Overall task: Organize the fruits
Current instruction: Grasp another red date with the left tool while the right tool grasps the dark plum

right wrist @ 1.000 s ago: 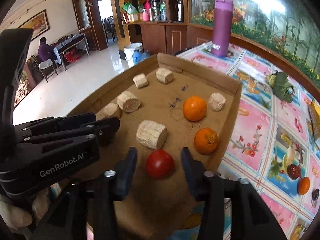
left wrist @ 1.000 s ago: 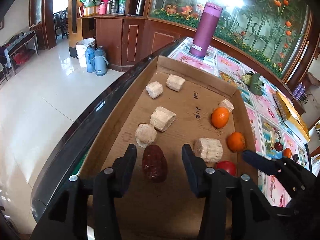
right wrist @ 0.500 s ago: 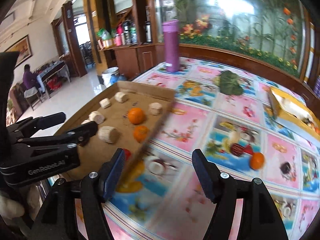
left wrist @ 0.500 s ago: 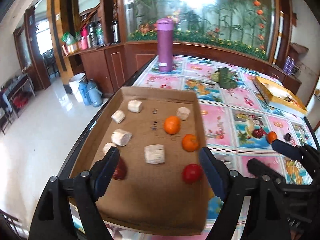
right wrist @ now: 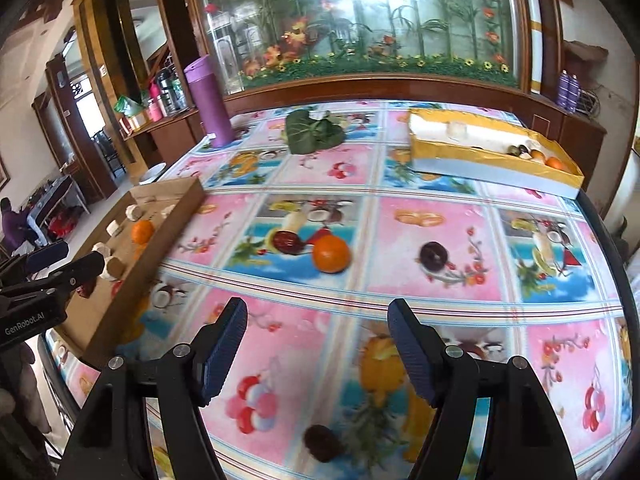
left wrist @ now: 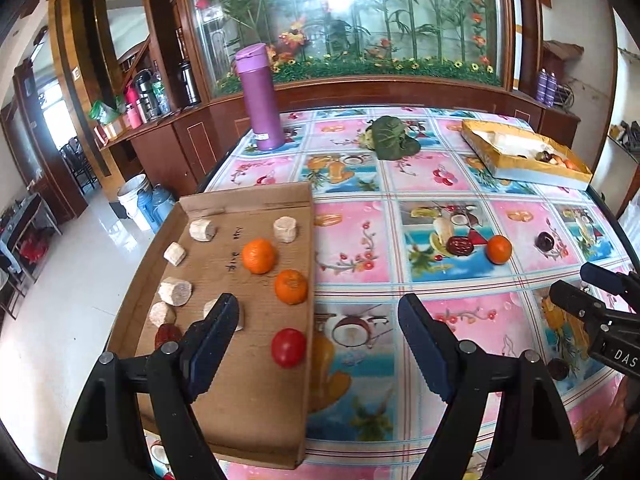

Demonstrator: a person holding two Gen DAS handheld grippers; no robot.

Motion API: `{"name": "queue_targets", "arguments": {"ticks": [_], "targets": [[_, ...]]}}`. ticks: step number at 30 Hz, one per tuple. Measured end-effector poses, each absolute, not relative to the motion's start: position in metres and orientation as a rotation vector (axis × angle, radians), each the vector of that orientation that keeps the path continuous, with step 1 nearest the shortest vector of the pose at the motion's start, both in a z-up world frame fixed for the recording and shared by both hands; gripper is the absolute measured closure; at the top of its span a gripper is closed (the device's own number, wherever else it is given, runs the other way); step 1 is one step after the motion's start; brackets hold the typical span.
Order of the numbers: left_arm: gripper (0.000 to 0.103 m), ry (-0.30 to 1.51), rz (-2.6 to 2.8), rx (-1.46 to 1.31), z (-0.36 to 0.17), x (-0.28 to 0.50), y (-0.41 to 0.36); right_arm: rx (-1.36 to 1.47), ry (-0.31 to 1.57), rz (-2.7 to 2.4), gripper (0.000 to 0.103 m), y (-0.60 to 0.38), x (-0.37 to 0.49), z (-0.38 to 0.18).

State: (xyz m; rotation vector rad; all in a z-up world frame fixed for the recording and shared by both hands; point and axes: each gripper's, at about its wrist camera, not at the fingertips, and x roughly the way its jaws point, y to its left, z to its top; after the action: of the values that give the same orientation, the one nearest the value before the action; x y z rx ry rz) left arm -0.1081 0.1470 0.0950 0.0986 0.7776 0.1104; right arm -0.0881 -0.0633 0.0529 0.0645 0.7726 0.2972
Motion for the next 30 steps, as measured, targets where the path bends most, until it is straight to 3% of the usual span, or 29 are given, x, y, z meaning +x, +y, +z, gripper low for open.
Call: {"name": "queue_targets", "arguments": {"ticks": [15,24,30], "targets": [[0.022,0.881,0.000,0.059,0.066,-0.075,0.117,0.088,0.798,0.136,0.026,-0.148,-0.061,0.048],[0.022,0.878,-0.135,0.069,0.046,-0.021,0.072,0.106,0.838,0.150,0.028,-0.127,-0.001,0.032],[0.048,0.901,-0.209,0.036,0.027,0.009,0.065,0.124,0.836,0.165,0.042,-0.127,0.005,0.016]]}}
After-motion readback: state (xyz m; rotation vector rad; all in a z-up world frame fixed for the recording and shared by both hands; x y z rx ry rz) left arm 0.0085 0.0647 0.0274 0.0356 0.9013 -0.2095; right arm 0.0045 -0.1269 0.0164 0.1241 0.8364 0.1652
